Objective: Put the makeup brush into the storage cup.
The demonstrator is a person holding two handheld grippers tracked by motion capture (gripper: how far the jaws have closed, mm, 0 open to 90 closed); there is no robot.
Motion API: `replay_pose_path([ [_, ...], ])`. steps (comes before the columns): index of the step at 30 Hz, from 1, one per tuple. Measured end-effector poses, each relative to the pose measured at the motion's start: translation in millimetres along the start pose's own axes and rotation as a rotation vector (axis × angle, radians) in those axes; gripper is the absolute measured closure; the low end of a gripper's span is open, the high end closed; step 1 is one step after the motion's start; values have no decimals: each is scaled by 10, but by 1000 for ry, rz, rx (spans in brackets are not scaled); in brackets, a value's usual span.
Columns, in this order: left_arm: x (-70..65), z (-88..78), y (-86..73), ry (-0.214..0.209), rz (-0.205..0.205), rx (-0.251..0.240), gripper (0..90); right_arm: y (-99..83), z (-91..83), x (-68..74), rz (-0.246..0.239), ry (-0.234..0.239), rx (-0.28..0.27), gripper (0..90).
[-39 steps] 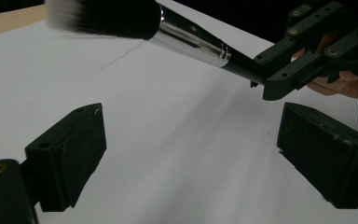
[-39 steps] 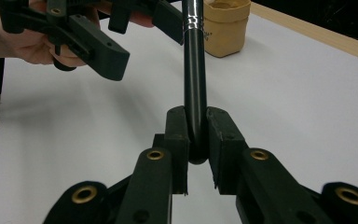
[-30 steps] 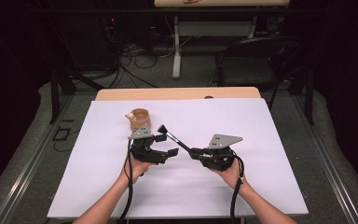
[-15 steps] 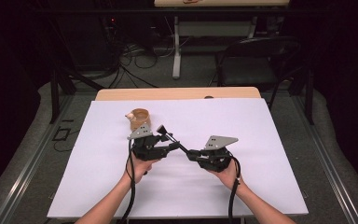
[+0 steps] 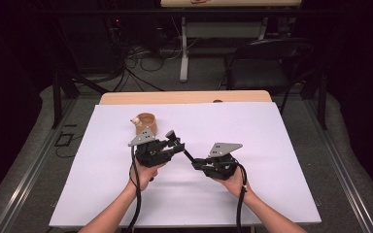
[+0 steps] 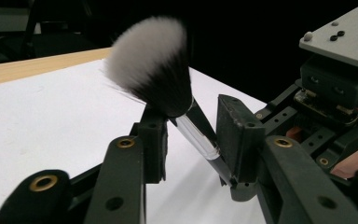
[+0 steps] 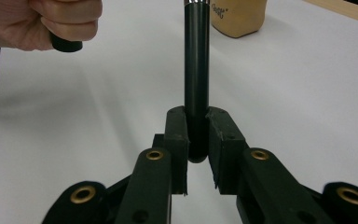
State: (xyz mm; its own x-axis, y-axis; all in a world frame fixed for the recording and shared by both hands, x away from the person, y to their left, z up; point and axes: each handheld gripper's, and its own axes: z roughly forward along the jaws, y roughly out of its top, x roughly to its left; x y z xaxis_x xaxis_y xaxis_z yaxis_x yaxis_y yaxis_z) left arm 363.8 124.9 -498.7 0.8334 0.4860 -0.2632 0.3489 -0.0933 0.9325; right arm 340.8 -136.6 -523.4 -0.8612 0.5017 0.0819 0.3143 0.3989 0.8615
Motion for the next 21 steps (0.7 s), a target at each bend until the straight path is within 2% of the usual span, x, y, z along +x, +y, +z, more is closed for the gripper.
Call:
replay_pose_path([
  [4,-27,10,12,-14,-2,-5,677,1,27,8,2,0,8,789],
  [8,-73,36,37,-26,4,23,716,0,40,-1,7,6,28,776],
  [10,-102,47,50,-32,0,29,741,-7,48,-18,19,9,39,720],
  [11,-119,52,58,-26,14,35,769,-9,46,-27,22,8,43,706],
  [13,-127,54,67,-37,30,44,770,-3,35,-38,27,4,47,638],
  [18,-131,35,85,-26,52,50,770,10,-13,-74,39,-17,45,531],
  [21,-130,19,100,-20,73,56,770,24,-61,-93,39,-34,35,416],
])
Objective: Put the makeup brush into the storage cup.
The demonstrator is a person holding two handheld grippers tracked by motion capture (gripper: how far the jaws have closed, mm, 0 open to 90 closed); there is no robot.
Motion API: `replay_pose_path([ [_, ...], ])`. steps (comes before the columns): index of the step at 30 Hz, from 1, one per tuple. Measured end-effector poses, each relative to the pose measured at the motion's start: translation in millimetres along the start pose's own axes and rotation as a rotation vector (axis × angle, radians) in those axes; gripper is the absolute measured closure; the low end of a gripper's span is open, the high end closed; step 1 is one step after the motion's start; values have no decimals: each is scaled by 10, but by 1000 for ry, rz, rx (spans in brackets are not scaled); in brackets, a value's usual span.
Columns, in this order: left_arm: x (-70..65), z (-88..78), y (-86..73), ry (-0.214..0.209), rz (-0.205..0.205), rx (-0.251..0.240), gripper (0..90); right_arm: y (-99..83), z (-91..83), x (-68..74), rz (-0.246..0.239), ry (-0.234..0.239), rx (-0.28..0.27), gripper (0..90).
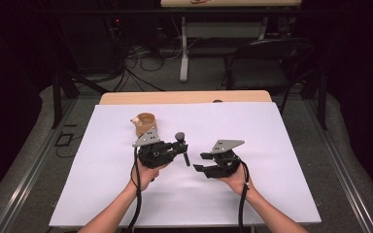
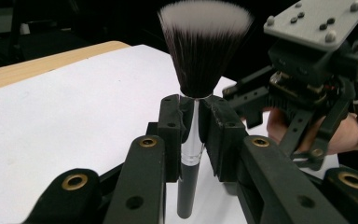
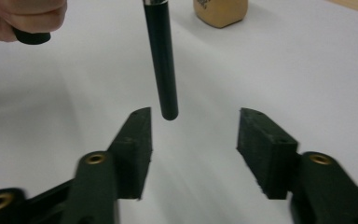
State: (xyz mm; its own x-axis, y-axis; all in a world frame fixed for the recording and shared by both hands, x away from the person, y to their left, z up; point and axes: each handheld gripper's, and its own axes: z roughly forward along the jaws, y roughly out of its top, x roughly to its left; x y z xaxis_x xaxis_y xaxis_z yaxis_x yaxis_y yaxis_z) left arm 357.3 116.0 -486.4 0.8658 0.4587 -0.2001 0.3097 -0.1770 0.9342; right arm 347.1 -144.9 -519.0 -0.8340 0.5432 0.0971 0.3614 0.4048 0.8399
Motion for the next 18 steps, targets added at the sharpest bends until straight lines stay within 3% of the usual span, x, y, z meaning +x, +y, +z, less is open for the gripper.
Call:
replay_pose_path([
  [3,8,-21,13,10,12,3,770,13,-64,-20,7,-24,-22,276],
  [7,20,-46,25,18,21,5,770,13,-157,-56,17,-47,-46,176],
  [18,47,-124,52,47,62,8,770,-27,-321,-122,0,-57,-79,78],
])
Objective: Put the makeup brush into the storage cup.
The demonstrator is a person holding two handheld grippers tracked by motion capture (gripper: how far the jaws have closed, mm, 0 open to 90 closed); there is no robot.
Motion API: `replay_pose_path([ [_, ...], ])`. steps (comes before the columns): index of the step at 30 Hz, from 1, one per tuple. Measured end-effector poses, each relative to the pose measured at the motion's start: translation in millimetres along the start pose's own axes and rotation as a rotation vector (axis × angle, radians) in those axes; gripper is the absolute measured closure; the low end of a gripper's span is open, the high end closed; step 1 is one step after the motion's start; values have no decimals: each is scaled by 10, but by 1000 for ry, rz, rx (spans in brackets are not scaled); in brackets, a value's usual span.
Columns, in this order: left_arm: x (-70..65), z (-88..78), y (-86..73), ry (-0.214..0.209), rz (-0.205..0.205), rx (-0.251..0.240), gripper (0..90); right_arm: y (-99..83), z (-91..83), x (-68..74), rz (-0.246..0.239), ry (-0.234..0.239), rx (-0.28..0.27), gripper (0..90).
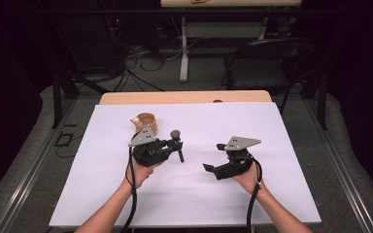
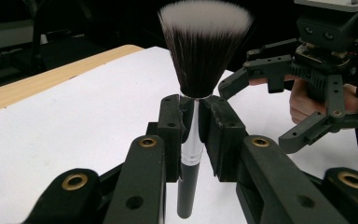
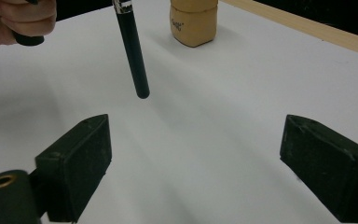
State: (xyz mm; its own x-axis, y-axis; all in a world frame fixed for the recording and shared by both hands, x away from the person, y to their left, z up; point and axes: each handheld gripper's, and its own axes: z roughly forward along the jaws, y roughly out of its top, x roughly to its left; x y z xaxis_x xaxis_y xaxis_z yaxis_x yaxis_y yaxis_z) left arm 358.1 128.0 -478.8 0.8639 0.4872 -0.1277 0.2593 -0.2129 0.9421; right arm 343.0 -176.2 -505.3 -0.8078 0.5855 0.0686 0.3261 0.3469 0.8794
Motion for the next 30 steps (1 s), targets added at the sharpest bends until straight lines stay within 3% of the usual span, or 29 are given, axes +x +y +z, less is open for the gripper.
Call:
replay_pose_path([
  [14,82,-99,2,36,5,7,770,-87,-170,-35,-26,-57,-18,1],
  [21,148,-164,10,59,4,3,770,-155,-298,-103,8,-79,-35,1],
  [30,258,-255,50,105,-5,-1,770,-170,-255,-83,-6,-63,-5,1],
])
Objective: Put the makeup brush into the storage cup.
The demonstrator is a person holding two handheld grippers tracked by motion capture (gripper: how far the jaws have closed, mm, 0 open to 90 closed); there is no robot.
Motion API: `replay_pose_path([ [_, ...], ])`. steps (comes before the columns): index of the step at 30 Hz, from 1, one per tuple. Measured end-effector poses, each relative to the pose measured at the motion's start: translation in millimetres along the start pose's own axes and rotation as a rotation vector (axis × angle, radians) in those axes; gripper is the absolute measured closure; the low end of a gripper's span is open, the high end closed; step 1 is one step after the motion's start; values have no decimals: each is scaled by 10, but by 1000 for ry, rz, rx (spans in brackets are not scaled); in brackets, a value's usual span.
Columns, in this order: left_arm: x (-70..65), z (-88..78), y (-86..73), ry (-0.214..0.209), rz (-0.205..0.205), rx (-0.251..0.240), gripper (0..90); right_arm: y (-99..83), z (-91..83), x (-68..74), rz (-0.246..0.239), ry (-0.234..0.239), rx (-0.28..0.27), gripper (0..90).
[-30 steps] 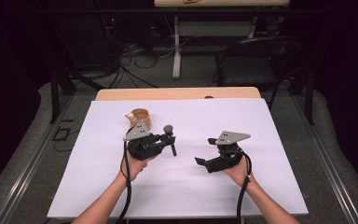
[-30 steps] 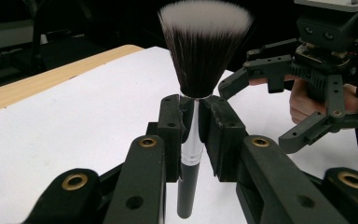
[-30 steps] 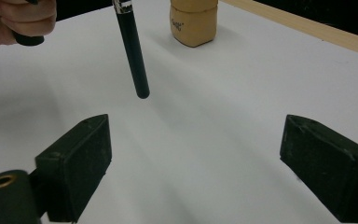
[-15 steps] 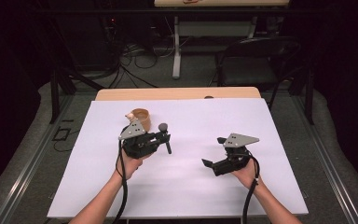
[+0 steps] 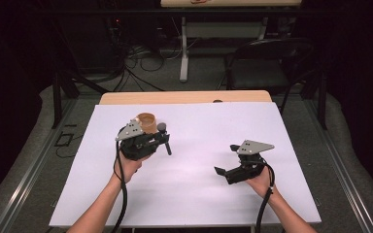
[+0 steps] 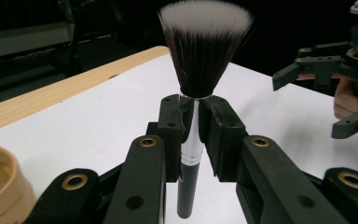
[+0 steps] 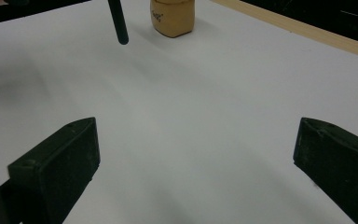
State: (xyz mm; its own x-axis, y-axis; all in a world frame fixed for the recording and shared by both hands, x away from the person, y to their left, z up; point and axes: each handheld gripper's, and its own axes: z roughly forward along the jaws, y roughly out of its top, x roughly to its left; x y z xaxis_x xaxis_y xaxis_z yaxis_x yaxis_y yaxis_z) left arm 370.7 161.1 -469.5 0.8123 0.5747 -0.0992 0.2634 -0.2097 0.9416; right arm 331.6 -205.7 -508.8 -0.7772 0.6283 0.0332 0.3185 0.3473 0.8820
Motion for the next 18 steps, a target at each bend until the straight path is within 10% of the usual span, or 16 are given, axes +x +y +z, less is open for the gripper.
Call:
replay_pose_path([
  [18,256,-44,9,50,-12,26,770,11,67,-20,2,2,14,0],
])
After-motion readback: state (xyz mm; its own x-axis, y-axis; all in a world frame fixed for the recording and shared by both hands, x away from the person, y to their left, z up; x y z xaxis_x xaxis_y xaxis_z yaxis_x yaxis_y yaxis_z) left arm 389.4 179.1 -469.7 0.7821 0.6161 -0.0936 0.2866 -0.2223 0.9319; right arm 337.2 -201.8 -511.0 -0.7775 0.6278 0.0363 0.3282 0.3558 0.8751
